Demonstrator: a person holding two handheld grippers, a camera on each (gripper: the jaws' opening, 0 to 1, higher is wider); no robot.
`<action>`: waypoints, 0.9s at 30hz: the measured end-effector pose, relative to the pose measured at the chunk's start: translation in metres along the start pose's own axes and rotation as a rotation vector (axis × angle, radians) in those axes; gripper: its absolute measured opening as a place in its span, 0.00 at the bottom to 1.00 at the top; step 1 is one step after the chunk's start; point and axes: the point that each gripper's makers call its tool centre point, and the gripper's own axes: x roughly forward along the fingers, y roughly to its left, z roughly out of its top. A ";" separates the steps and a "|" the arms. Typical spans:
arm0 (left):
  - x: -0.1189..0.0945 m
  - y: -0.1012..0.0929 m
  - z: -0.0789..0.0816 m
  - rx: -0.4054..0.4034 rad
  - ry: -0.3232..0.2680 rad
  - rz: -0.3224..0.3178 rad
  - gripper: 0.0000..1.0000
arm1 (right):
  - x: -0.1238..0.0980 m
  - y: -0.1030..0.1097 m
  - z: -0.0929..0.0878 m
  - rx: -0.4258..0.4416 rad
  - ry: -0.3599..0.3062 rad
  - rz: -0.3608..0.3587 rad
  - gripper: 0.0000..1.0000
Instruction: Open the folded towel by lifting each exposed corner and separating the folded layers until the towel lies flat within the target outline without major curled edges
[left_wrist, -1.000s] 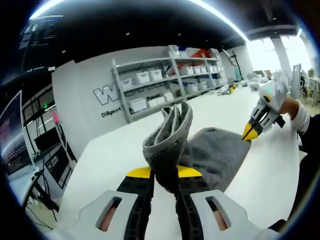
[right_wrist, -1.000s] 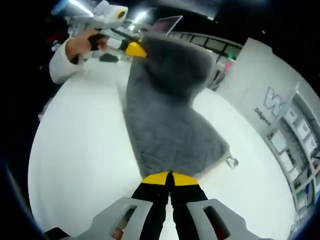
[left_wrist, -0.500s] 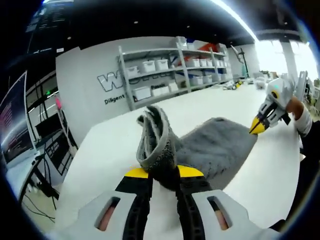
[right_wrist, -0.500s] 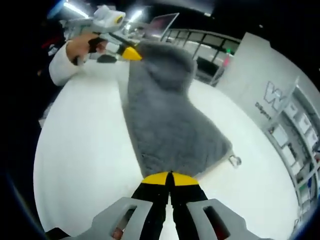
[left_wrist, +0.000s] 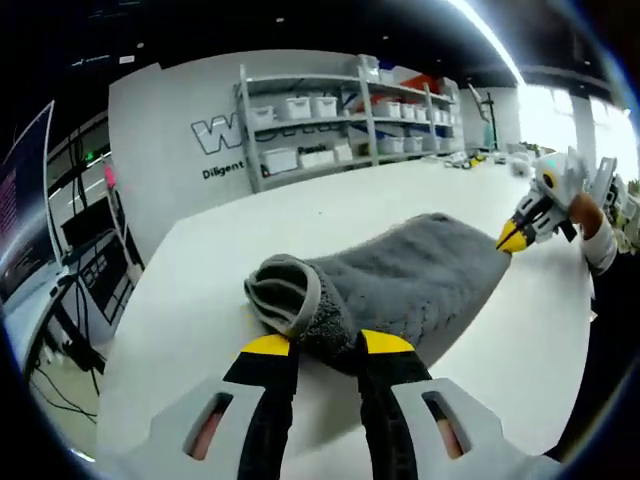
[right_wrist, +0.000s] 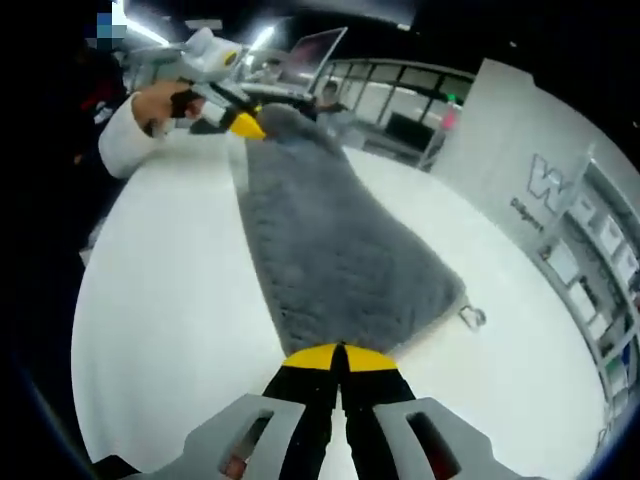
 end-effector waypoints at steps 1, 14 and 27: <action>0.000 0.001 -0.002 0.008 0.007 0.006 0.25 | 0.000 0.000 0.000 -0.002 0.000 0.000 0.00; -0.001 0.004 -0.018 0.062 0.083 0.008 0.31 | -0.004 -0.011 0.008 -0.014 -0.056 0.001 0.06; -0.005 0.008 -0.012 0.070 0.056 0.023 0.36 | -0.012 -0.037 0.032 0.061 -0.178 -0.009 0.15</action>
